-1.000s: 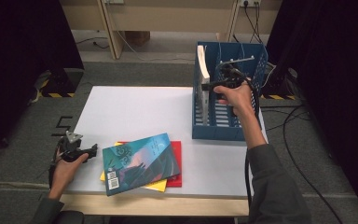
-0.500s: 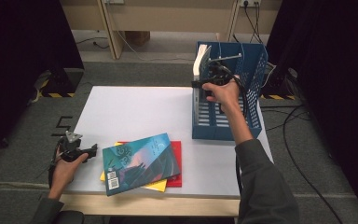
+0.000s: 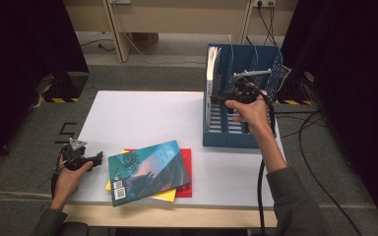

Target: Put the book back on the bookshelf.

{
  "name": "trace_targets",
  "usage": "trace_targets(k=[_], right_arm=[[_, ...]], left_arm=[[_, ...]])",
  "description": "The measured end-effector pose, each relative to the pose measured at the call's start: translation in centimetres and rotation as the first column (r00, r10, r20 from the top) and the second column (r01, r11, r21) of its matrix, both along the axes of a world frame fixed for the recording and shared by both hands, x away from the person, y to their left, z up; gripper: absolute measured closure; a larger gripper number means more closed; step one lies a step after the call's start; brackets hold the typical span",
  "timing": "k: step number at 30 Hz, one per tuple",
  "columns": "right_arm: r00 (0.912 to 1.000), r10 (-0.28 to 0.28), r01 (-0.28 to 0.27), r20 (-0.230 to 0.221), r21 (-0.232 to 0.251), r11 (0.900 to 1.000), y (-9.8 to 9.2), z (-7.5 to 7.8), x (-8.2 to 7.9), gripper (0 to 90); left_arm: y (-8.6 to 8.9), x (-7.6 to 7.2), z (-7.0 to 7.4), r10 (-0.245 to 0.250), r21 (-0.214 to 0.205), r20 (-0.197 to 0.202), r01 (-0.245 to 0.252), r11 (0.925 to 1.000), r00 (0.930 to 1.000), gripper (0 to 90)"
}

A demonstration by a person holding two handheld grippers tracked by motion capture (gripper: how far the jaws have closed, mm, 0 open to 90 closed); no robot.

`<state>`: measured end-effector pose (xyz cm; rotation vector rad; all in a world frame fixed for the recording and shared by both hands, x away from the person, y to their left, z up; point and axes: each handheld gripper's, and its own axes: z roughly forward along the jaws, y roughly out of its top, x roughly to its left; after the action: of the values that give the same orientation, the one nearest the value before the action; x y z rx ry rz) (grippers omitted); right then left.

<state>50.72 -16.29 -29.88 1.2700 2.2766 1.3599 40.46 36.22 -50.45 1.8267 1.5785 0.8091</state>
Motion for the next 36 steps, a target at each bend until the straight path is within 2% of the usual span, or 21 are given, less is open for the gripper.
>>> trace_targets(k=[3, 8, 10, 12, 13, 14, 15, 17, 18, 19, 20, 24, 26, 28, 29, 30, 36], right_arm=[[1.0000, -0.006, 0.006, 0.007, -0.020, 0.9998, -0.6, -0.6, -1.2, 30.4], [0.9996, 0.001, 0.000, 0.028, -0.034, 0.9994, -1.1, -1.4, -2.3, 30.1], [0.9991, 0.003, -0.002, 0.043, -0.028, 0.9996, -1.4, -2.0, -3.0, 29.7], [0.9993, 0.017, -0.018, 0.034, 0.020, 0.9996, -1.5, -2.8, -3.7, 29.7], [0.9991, 0.021, -0.022, 0.036, 0.020, 0.9996, -1.6, -3.1, -3.9, 29.7], [0.9984, 0.025, -0.025, 0.051, -0.003, 0.9997, -1.5, -3.8, -4.6, 29.5], [0.9984, 0.025, -0.025, 0.051, -0.003, 0.9997, -1.5, -3.8, -4.6, 29.5], [0.9971, 0.038, -0.037, 0.066, -0.025, 0.9990, -1.3, -4.9, -5.5, 29.5], [0.9971, 0.038, -0.037, 0.066, -0.025, 0.9990, -1.3, -4.9, -5.5, 29.5], [0.9964, 0.047, -0.044, 0.071, -0.039, 0.9983, -1.1, -5.8, -6.1, 29.5], [0.9964, 0.047, -0.044, 0.071, -0.039, 0.9983, -1.1, -5.8, -6.1, 29.5], [0.9962, 0.064, -0.065, 0.059, 0.002, 0.9979, -0.9, -7.6, -7.0, 29.8], [0.9970, 0.071, -0.070, 0.032, -0.028, 0.9972, -0.7, -8.7, -7.3, 29.6], [0.9977, 0.060, -0.059, 0.033, -0.038, 0.9975, -0.6, -9.0, -7.5, 29.5], [0.9973, 0.069, -0.067, 0.025, -0.071, 0.9953, -0.5, -9.4, -7.7, 29.5], [0.9972, 0.071, -0.069, 0.022, -0.081, 0.9943, -0.5, -9.6, -7.8, 29.5], [0.9977, 0.065, -0.066, -0.017, -0.069, 0.9955, -0.8, -11.2, -8.3, 29.5]], left_arm=[[0.0, 0.0, 0.0, 0.001, -0.005, 0.000, -0.001, 1.0000, 1.0000, 14.4], [0.1, 0.0, 0.0, 0.001, -0.013, -0.007, -0.001, 0.9999, 1.0000, 14.4], [0.2, 0.1, 0.0, 0.000, -0.016, -0.005, 0.000, 0.9999, 1.0000, 14.4], [0.1, 0.0, 0.0, -0.002, -0.015, -0.006, 0.002, 0.9999, 1.0000, 14.5], [0.1, 0.0, 0.0, -0.002, -0.015, -0.006, 0.002, 0.9999, 1.0000, 14.6], [0.1, 0.0, 0.0, -0.002, -0.015, -0.006, 0.002, 0.9999, 1.0000, 14.7], [0.2, 0.1, 0.0, -0.002, -0.018, -0.003, 0.002, 0.9998, 1.0000, 14.7], [0.2, 0.0, 0.0, -0.002, -0.019, -0.007, 0.002, 0.9998, 1.0000, 14.7], [0.2, 0.0, 0.0, -0.002, -0.019, -0.008, 0.002, 0.9998, 1.0000, 14.7], [0.2, 0.1, 0.0, -0.002, -0.020, -0.008, 0.002, 0.9998, 1.0000, 14.8], [0.2, 0.1, 0.0, -0.003, -0.022, -0.011, 0.003, 0.9998, 0.9999, 14.8], [0.3, 0.1, 0.0, -0.003, -0.029, -0.016, 0.002, 0.9996, 0.9999, 14.8], [0.3, 0.1, 0.0, -0.002, -0.033, -0.014, 0.002, 0.9995, 0.9999, 14.7], [0.3, 0.1, 0.0, -0.001, -0.031, -0.015, 0.001, 0.9995, 0.9999, 14.7], [0.3, 0.1, 0.0, -0.001, -0.031, -0.015, 0.001, 0.9995, 0.9999, 14.7], [0.3, 0.1, 0.0, -0.001, -0.032, -0.014, 0.000, 0.9995, 0.9999, 14.7], [0.3, 0.1, 0.0, -0.002, -0.030, -0.012, 0.001, 0.9996, 0.9999, 14.8]])
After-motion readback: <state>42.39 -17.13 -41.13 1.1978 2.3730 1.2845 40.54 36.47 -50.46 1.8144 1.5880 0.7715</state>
